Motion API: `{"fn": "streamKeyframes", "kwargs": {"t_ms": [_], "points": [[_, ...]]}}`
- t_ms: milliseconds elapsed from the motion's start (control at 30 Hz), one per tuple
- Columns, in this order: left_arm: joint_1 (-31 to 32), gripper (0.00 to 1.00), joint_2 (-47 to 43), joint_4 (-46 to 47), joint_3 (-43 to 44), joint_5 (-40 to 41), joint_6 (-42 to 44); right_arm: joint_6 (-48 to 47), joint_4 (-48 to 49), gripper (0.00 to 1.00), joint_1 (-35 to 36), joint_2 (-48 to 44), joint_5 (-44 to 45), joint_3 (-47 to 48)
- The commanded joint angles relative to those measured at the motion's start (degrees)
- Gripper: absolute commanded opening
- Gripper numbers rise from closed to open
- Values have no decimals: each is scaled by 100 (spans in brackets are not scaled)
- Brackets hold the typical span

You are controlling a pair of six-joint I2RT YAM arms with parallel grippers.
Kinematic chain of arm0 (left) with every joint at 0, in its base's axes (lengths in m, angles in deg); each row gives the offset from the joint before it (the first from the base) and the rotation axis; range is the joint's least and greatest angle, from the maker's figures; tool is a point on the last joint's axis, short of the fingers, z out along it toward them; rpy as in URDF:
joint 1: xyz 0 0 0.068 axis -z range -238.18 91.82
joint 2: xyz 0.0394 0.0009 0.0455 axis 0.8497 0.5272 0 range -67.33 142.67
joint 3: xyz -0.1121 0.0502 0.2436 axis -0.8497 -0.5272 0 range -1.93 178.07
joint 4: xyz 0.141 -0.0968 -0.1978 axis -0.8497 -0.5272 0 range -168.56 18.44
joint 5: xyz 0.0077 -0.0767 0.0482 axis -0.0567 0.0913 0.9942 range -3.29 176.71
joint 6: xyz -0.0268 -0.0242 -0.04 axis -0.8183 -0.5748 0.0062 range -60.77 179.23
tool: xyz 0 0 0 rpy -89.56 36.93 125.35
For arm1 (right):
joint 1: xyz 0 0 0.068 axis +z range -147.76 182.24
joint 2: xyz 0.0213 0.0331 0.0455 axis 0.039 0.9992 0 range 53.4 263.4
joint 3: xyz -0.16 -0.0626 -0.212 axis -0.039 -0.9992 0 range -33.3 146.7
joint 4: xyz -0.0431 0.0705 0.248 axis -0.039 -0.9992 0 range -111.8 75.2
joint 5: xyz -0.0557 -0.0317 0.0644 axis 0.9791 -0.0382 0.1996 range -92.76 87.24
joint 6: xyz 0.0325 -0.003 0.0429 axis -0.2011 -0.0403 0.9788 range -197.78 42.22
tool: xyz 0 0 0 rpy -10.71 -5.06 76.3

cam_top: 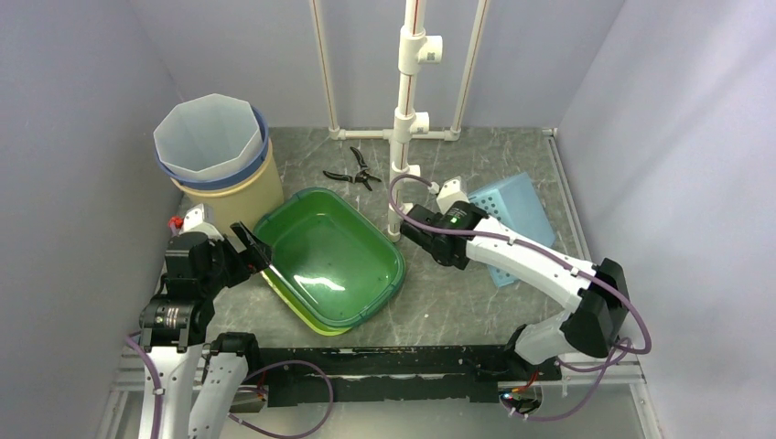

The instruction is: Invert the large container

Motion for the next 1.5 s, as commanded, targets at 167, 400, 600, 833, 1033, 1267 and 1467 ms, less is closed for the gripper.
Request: {"fn": "streamKeyframes", "kwargs": {"t_ms": [167,400,600,833,1033,1267,1467], "points": [[-40,94,-49,232,-8,-113,94,-1164,1083,6,-197,-483,-761,-369],[-44,94,-100,230,-22,-103,85,-1689,1722,5,-277,-734,-1797,-750],[-49,94,-71,243,-17,-117,94,-1623,1695,5,-274,-415,-2112,-782],[-54,94,-96,229,-26,-106,87,-1750,1850,21,-279,-812,-2632,-852],[-57,94,-76,243,-26,-121,94,-2045,2047,25,-281,-1131,-3507,-916],[-58,94,-126,243,-26,-100,89,-1619,1841,21,-271,-757,-3629,-1041],[-67,94,-111,252,-26,-139,103,-1495,1703,23,-203,-347,-3551,-1036]]}}
